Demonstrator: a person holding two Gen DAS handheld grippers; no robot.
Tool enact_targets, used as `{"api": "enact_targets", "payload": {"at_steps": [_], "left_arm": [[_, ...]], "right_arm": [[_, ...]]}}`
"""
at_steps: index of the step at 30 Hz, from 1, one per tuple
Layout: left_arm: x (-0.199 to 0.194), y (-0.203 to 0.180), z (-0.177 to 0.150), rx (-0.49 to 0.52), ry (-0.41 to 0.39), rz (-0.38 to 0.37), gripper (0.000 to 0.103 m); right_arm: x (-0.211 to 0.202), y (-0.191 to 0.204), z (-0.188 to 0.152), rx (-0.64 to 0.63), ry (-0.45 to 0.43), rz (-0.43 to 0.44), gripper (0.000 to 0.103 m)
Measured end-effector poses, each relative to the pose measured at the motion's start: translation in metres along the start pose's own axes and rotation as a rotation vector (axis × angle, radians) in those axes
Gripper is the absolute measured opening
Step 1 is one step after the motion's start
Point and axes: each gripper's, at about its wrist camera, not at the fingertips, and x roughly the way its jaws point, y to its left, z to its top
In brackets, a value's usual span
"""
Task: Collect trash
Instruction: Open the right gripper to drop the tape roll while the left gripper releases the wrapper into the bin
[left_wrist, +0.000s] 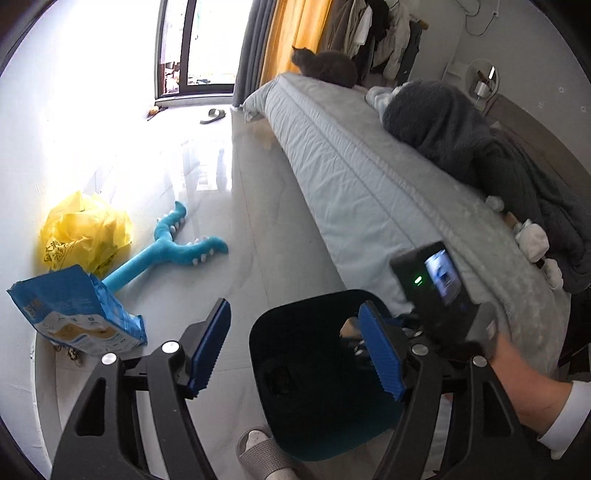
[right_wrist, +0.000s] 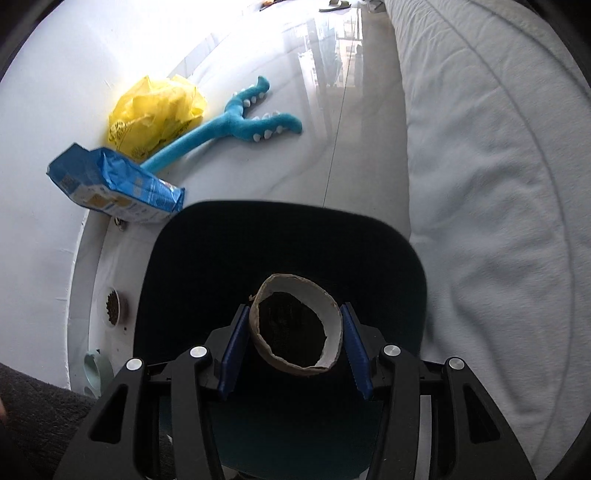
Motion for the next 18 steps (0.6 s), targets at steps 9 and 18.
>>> {"api": "enact_targets", "payload": {"at_steps": [9, 18], "left_arm": [[-0.026, -0.01, 0.014, 0.059, -0.124, 0.03, 0.079], [-0.057, -0.021, 0.025, 0.108, -0.286, 0.022, 0.081]], "right_arm": [[0.025, 0.005, -0.012, -0.032, 0.078, -0.034, 0.05], [0.042, 0.023, -0.021, -0.096, 0.127, -0.044, 0.065]]}}
